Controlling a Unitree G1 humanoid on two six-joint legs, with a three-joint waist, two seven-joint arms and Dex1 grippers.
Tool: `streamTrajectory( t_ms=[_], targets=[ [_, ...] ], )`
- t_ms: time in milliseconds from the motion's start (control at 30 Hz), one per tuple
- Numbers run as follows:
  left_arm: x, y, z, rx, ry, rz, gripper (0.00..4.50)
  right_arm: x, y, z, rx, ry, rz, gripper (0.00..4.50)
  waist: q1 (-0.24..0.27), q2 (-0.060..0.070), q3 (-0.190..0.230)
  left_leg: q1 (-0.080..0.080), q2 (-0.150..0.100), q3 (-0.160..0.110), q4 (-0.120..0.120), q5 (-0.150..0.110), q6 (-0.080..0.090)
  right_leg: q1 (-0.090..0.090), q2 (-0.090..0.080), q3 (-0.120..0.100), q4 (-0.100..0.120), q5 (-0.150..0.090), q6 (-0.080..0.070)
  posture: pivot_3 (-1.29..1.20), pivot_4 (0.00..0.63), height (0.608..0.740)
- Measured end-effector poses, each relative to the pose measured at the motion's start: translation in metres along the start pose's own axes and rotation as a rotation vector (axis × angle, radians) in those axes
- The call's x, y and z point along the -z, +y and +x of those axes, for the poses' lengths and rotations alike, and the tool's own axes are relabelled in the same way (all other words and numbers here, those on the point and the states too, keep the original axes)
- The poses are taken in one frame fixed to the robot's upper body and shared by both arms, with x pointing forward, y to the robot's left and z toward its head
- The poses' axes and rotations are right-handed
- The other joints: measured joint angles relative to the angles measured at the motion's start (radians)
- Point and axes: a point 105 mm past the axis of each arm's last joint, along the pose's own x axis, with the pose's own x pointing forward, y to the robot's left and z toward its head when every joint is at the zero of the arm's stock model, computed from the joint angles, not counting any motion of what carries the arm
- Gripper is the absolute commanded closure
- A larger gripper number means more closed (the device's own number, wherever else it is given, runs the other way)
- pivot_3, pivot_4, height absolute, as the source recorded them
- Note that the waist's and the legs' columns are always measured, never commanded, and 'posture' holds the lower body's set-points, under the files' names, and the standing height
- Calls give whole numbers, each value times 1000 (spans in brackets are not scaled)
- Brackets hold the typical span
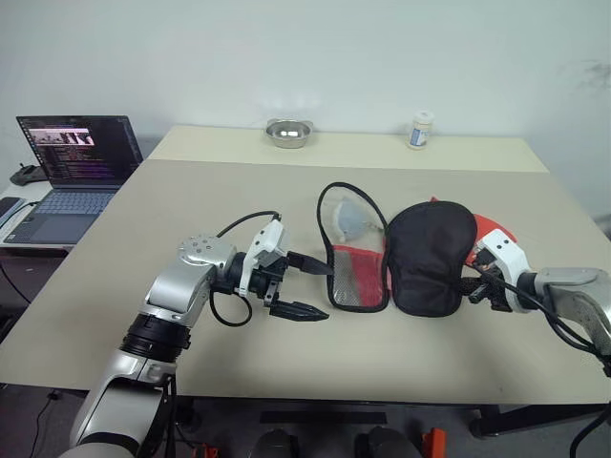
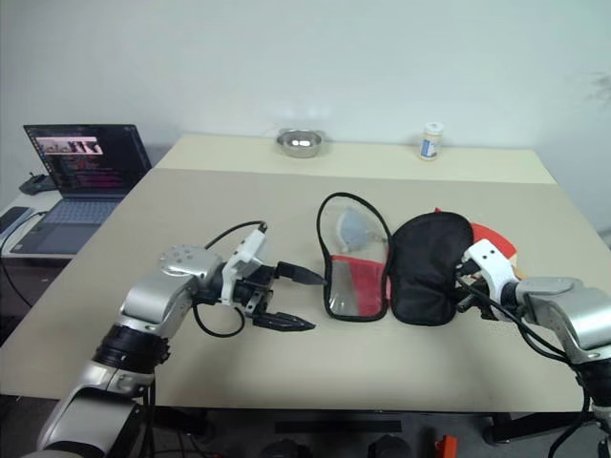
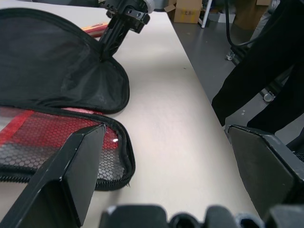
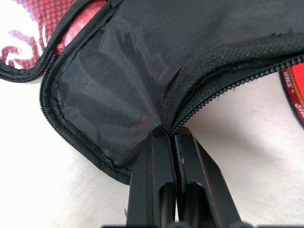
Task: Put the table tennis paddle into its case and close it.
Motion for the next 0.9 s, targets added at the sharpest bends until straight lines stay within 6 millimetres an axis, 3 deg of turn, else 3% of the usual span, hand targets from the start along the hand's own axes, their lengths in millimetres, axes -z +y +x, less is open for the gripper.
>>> streamTrajectory(
  t_ms=[300, 633, 900],
  targets=[
    [2, 0, 3, -2, 5, 9, 0, 1, -11, 0, 40, 9, -15, 4481, 0, 0, 0, 0, 0, 0, 0, 0, 0, 0, 0, 0, 0, 0, 0, 0, 150, 740],
    [5, 0, 11, 20, 4, 19, 0, -8, -28, -6, 137, -24, -38, 1278, 0, 0, 0, 0, 0, 1, 0, 0, 0, 0, 0, 0, 0, 1, -2, 0, 150, 740],
    [3, 2, 17, 6, -16, 15, 0, 1, -59, -59, 314, -70, -35, 1278, 4, 0, 0, 0, 0, 0, 0, 0, 0, 0, -1, 0, 0, 0, 0, 0, 150, 740]
  ],
)
